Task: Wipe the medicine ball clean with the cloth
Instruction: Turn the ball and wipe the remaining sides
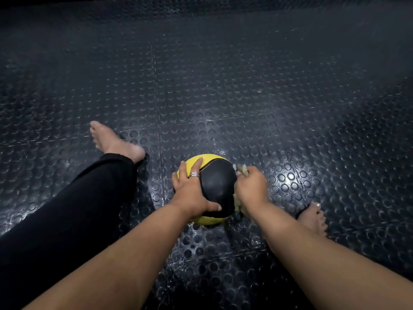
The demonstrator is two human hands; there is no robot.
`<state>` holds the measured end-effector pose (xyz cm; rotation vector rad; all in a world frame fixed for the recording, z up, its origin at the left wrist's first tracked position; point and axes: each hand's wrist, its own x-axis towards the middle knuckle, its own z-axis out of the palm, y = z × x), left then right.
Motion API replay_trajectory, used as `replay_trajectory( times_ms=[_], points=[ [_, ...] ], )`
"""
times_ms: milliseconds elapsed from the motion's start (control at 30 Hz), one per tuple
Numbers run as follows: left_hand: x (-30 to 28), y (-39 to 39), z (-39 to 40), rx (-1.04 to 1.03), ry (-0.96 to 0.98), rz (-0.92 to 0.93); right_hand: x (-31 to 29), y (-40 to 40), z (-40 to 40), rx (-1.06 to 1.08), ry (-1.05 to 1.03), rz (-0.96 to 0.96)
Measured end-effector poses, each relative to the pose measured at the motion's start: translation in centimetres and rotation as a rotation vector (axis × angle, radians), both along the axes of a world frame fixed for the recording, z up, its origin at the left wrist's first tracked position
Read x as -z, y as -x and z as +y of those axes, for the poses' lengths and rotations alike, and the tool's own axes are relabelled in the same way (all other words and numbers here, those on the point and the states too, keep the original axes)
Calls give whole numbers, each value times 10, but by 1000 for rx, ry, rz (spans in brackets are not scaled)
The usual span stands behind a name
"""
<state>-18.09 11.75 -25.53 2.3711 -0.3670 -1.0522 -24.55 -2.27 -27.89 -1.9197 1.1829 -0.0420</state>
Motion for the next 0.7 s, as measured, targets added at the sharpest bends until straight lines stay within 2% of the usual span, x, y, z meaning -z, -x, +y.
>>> replay_trajectory(
  times_ms=[133,200,267,333,467,500,567,633,700],
  points=[
    [5,-10,10,26,-13,-11,-11,9,19,-242,161,-100],
    [8,-9,15,35,9,-19,-1,2,4,-185,168,-31],
    [9,-7,15,41,21,-29,9,-12,-14,-25,1,76],
    [9,-7,15,35,13,-31,12,-20,-15,-22,-48,114],
    [9,-11,16,27,16,-15,-7,-4,19,-211,196,-160],
    [9,-10,15,31,16,-18,-3,0,20,-239,239,-176],
    [10,-4,16,39,21,-17,13,2,5,-172,215,-48],
    [11,-1,20,36,48,-27,22,0,-10,-51,60,142],
    [11,0,24,35,59,-33,19,-3,-8,-32,27,184]
  ],
)
